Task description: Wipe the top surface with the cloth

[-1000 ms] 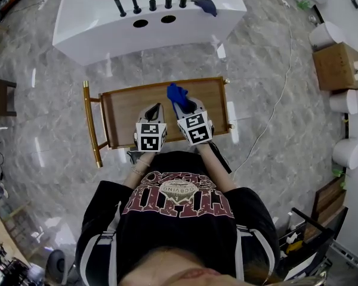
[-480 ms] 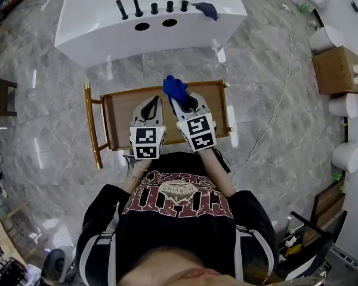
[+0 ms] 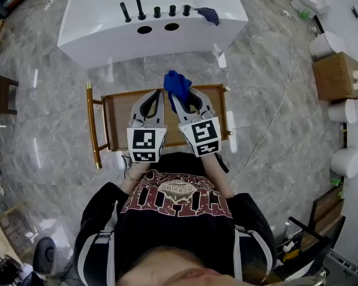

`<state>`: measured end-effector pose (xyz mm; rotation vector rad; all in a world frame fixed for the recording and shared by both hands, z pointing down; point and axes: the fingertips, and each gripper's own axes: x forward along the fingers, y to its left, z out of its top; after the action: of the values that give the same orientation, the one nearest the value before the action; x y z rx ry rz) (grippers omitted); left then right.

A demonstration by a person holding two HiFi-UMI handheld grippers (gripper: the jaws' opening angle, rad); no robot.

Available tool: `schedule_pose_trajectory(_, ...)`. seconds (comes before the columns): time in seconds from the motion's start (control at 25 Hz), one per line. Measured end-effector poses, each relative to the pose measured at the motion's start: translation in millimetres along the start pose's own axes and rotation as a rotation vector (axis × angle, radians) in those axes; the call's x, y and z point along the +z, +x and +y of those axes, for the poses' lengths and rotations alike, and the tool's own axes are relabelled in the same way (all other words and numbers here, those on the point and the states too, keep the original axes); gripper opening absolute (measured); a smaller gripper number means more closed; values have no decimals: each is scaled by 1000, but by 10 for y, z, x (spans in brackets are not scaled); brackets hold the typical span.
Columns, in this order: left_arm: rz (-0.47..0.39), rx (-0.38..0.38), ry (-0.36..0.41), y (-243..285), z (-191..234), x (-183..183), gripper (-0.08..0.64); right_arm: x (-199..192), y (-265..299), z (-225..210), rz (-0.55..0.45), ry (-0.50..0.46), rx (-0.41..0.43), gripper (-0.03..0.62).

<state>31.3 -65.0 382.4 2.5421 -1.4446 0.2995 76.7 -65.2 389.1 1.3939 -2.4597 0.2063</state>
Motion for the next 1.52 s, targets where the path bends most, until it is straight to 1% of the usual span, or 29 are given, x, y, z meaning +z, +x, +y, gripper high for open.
schedule_pose_trajectory(0.08,-18,-1,3,-27,-27,65,49,63,-35,0,-24,-1,2,97)
schedule_pose_trajectory(0.2,-48,1,35,-80,-59,161,49,134,-81,29,-54,-2,6,97)
schedule_pose_trajectory(0.28,-65,1,43,-101,-70,214,49,175,-97,48,-68,-11,9,97)
schedule_pose_trajectory(0.44,-86,-4,16,-122,-81,252,49,245,-129,85,-94,-17,25,96)
schedule_pose_trajectory(0.68,-104,10,14,-160,-41,305,49,321,-123,122,-113,-13,49,95)
schedule_pose_trajectory(1.0,-110,22,5,-209,-13,296,49,356,-141,160,-130,-18,55,95)
schedule_pose_trajectory(1.24,-109,9,-4,-211,-26,288,49,363,-134,190,-128,-16,65,95)
schedule_pose_trajectory(1.52,-105,9,5,-190,-57,277,49,335,-117,187,-118,-23,70,95)
